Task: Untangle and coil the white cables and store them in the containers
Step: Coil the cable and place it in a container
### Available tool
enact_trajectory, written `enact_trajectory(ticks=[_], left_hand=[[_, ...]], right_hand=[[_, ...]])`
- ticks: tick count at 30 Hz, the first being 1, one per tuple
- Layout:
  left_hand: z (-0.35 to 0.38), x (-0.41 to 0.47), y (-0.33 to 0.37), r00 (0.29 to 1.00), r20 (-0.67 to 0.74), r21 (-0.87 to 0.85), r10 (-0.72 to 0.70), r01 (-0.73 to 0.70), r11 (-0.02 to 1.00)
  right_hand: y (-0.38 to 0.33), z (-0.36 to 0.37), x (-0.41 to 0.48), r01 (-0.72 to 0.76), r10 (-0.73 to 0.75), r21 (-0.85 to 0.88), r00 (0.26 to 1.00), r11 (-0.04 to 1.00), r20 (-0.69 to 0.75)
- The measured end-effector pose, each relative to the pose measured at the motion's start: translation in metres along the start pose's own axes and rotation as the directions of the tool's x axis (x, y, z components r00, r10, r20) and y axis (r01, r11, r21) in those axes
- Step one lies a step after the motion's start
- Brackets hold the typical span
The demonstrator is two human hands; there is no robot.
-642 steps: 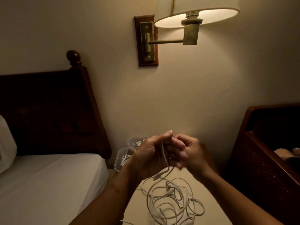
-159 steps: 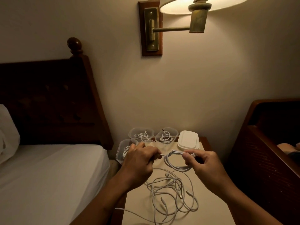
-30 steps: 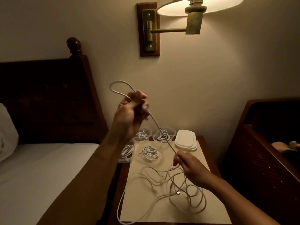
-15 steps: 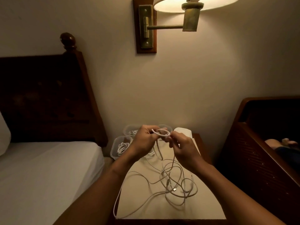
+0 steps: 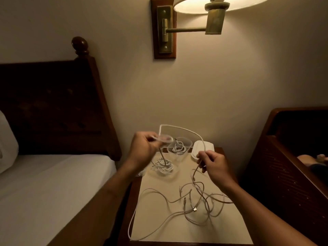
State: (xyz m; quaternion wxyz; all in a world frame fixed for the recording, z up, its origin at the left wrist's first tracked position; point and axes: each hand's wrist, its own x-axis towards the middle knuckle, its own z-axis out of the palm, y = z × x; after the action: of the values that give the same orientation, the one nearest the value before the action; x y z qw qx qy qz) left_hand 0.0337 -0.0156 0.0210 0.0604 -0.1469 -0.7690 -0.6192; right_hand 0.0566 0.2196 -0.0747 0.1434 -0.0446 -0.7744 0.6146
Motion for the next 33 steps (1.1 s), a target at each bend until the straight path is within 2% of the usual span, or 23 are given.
enact_trajectory(ticks=[2, 4, 7, 11, 13, 14, 16, 18, 21, 23, 25, 26, 27, 29, 33], left_hand=[[0.018, -0.008, -0.034, 0.995, 0.081, 0.121, -0.062, 0.052, 0.991], [0.036, -0.012, -0.057, 0.991, 0.103, 0.211, -0.083, 0.060, 0.976], [0.056, -0.015, -0.065, 0.984, 0.157, 0.188, -0.084, 0.054, 0.981], [0.068, -0.015, -0.066, 0.970, 0.216, 0.223, -0.110, 0.060, 0.973], [0.065, -0.015, -0.060, 0.966, 0.229, 0.131, -0.120, 0.091, 0.987], [0.061, -0.015, -0.056, 0.967, 0.209, 0.047, -0.143, 0.136, 0.990], [0.050, -0.013, -0.049, 0.954, 0.185, -0.113, -0.238, 0.261, 0.959], [0.037, -0.011, -0.048, 0.926, 0.244, -0.175, -0.287, 0.333, 0.927], [0.026, -0.016, -0.049, 0.893, 0.338, -0.119, -0.298, 0.355, 0.927], [0.021, -0.023, -0.047, 0.868, 0.382, -0.067, -0.316, 0.367, 0.928], [0.017, -0.029, -0.044, 0.825, 0.464, 0.010, -0.321, 0.358, 0.934], [0.017, -0.033, -0.043, 0.801, 0.503, 0.043, -0.325, 0.352, 0.935], [0.016, -0.036, -0.043, 0.782, 0.531, 0.054, -0.326, 0.353, 0.934], [0.017, -0.043, -0.046, 0.761, 0.563, 0.031, -0.324, 0.372, 0.928], [0.019, -0.053, -0.059, 0.748, 0.541, 0.008, -0.384, 0.452, 0.892]], right_hand=[[-0.012, 0.005, 0.003, 0.014, -0.013, 0.058, 1.000, 0.998, -0.024], [-0.022, 0.010, 0.005, 0.034, -0.033, 0.073, 0.999, 0.997, -0.020], [-0.033, 0.014, 0.006, 0.015, -0.016, 0.111, 1.000, 0.994, 0.009], [-0.050, 0.014, 0.009, -0.078, 0.061, 0.270, 0.996, 0.960, 0.069], [-0.055, 0.013, 0.009, -0.116, 0.094, 0.290, 0.992, 0.950, 0.088], [-0.056, 0.012, 0.007, -0.102, 0.090, 0.241, 0.994, 0.965, 0.059], [-0.054, 0.010, -0.004, 0.041, -0.043, -0.042, 0.997, 0.998, -0.071], [-0.053, 0.009, -0.022, 0.257, -0.313, -0.289, 0.935, 0.922, -0.167], [-0.052, 0.010, -0.043, 0.431, -0.516, -0.403, 0.847, 0.807, -0.127], [-0.050, 0.009, -0.051, 0.503, -0.608, -0.553, 0.794, 0.664, -0.008], [-0.045, 0.007, -0.054, 0.537, -0.631, -0.712, 0.757, 0.451, 0.171], [-0.041, 0.006, -0.055, 0.562, -0.623, -0.740, 0.741, 0.369, 0.252], [-0.035, 0.005, -0.054, 0.597, -0.611, -0.731, 0.726, 0.330, 0.317], [-0.023, 0.002, -0.056, 0.661, -0.593, -0.649, 0.711, 0.378, 0.378], [-0.014, -0.008, -0.066, 0.611, -0.534, -0.527, 0.786, 0.591, 0.312]])
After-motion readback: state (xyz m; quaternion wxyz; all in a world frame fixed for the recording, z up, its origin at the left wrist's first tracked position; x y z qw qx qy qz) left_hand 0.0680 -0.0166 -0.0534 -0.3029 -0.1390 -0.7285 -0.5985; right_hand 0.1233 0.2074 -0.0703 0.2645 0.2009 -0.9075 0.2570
